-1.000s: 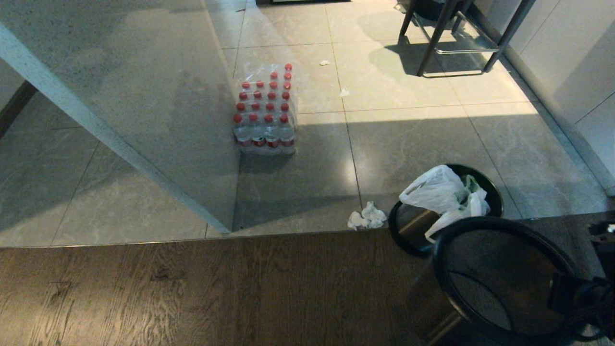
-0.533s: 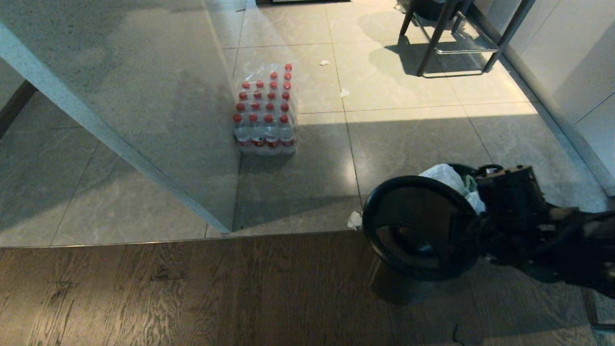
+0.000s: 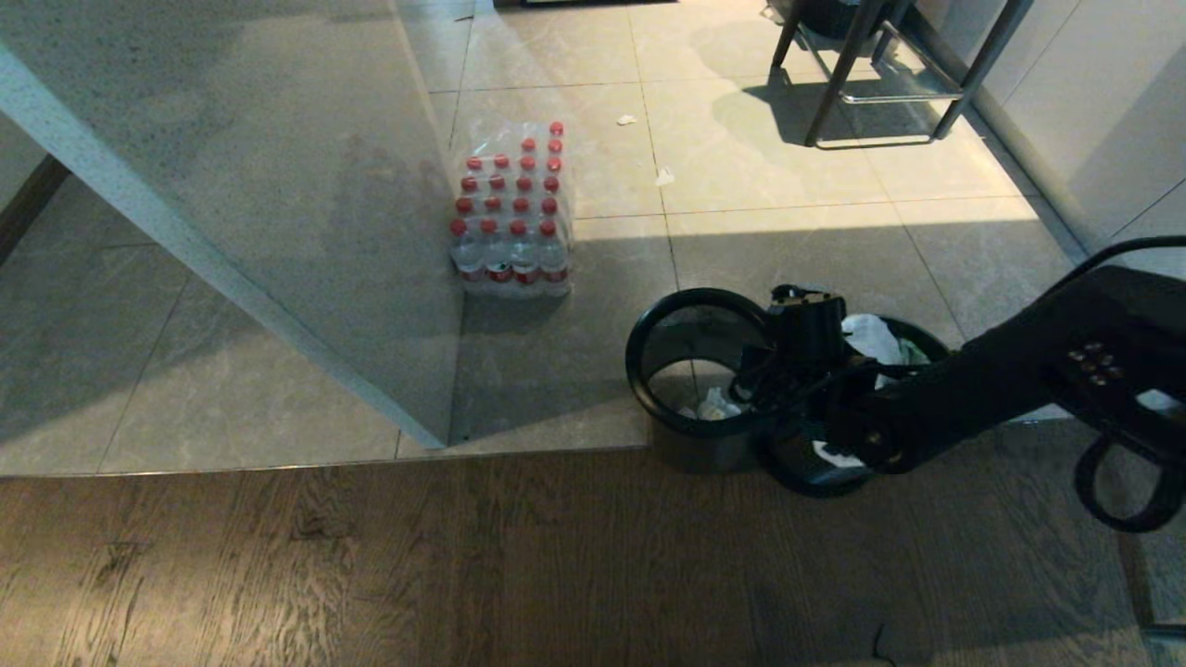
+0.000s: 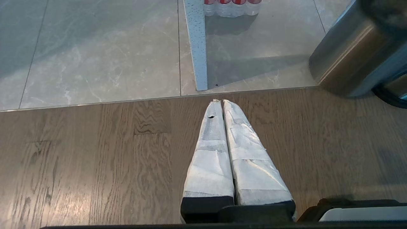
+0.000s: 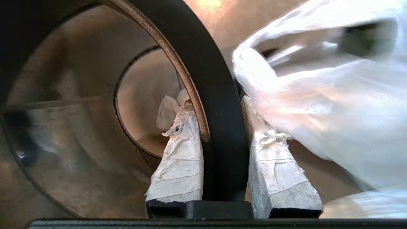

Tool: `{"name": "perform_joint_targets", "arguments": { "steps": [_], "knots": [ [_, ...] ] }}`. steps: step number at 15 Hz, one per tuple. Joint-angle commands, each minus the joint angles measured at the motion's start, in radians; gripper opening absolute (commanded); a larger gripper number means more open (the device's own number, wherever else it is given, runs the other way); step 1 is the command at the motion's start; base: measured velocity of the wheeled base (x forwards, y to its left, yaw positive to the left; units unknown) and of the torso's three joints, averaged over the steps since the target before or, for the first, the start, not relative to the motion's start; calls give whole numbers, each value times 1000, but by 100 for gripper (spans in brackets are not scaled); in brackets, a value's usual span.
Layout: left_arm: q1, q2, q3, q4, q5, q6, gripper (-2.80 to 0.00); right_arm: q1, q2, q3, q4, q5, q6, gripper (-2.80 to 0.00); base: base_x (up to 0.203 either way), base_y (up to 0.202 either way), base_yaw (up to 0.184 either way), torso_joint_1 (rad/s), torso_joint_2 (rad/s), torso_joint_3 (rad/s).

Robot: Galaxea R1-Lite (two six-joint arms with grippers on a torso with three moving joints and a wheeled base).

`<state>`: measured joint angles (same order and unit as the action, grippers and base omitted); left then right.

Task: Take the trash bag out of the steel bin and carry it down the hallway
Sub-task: Place the outer trash can on the ground

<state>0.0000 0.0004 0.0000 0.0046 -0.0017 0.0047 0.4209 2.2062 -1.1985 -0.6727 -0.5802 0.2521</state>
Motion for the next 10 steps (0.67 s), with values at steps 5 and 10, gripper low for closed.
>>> {"name": "perform_joint_targets", "arguments": {
  "steps": [5, 10],
  "knots": [
    [0, 1, 0, 0, 0, 1, -280, -22, 244, -226, -103, 6, -51, -280, 0, 0, 0, 0, 0, 0],
    [0, 1, -1, 0, 0, 0, -280, -22, 272, -275, -68, 54, -43, 0, 0, 0, 0, 0, 0, 0]
  ]
}}
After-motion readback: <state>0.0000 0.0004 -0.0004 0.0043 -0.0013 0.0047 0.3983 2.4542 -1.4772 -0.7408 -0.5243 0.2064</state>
